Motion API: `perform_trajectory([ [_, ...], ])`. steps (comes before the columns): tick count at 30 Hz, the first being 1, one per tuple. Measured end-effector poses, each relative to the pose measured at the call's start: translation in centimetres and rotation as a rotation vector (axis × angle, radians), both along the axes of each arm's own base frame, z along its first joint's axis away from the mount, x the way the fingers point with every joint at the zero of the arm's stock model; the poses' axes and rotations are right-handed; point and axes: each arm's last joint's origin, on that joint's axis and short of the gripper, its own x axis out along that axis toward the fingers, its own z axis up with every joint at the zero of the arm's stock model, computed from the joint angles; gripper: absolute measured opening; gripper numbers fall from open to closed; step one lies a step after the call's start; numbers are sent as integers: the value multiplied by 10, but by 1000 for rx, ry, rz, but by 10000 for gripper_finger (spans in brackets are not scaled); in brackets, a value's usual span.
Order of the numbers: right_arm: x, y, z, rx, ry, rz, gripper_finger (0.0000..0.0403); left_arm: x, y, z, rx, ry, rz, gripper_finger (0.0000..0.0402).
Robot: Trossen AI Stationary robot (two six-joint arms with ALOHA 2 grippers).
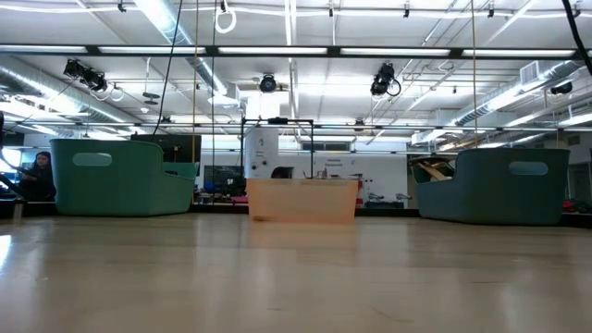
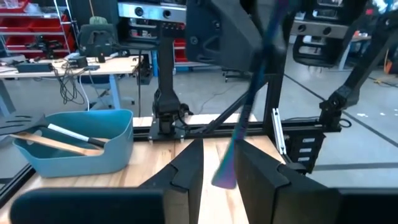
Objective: Pick & Place Kitchen Items
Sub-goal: Put the blue spoon into the green bin
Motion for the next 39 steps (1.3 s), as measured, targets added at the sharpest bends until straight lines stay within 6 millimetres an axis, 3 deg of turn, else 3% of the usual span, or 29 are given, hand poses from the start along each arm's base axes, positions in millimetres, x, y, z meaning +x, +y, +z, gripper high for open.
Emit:
perform_trajectory([
  [13,1,-3,1,-4,-13,7,11,1,-1,1,-6,-13,-34,96],
  [26,2,-3,4,-1,-35,5,11,5,-3,1,3,-34,-35,187],
  [39,4,-7,9,0,-88,28,11,5,-2,5,-9,-74,-31,198],
])
